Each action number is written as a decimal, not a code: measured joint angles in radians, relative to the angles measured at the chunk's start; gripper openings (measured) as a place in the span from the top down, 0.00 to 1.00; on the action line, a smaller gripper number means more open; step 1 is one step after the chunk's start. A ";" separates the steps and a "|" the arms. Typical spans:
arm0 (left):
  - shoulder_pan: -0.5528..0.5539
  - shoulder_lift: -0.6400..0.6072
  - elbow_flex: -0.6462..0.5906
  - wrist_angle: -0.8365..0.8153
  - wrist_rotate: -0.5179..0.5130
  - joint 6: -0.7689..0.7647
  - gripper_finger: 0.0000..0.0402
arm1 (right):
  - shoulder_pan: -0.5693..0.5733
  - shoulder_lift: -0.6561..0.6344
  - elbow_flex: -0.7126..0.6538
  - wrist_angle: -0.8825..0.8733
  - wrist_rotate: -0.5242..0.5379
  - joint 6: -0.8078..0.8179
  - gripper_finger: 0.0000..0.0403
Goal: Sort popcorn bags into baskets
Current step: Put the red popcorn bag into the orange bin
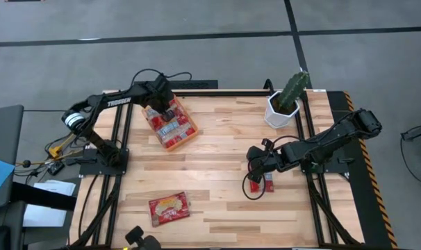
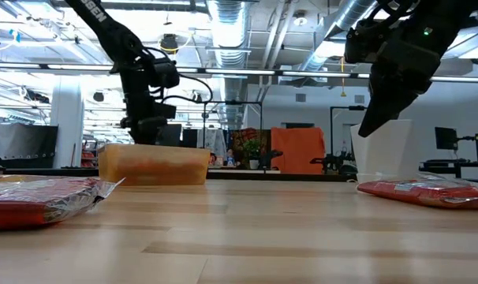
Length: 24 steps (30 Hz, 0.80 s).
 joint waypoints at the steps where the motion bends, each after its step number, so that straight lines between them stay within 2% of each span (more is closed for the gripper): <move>1: -0.002 -0.001 0.000 0.000 0.000 -0.010 1.00 | 0.000 0.000 0.000 0.000 0.000 0.000 0.91; 8: -0.006 -0.076 0.085 -0.085 -0.064 -0.090 0.99 | -0.002 0.000 0.000 -0.009 -0.022 0.019 0.93; 10: -0.006 -0.109 0.127 -0.108 0.002 -0.142 0.98 | -0.013 0.000 -0.002 -0.049 -0.087 0.086 0.93; 13: -0.021 -0.160 0.164 -0.079 0.207 -0.281 0.93 | -0.008 0.000 -0.044 -0.078 -0.190 0.227 0.90; 15: -0.054 -0.181 0.163 -0.023 0.344 -0.384 0.86 | 0.018 -0.001 -0.076 -0.077 -0.211 0.314 0.88; 17: -0.117 -0.183 0.162 0.021 0.401 -0.455 0.76 | 0.050 -0.003 -0.106 -0.072 -0.212 0.394 0.86; 20: -0.243 -0.162 0.160 0.044 0.401 -0.535 0.60 | 0.103 -0.003 -0.134 -0.079 -0.211 0.485 0.86; 24: -0.425 -0.087 0.158 0.121 0.338 -0.679 0.40 | 0.182 -0.003 -0.152 -0.077 -0.211 0.577 0.86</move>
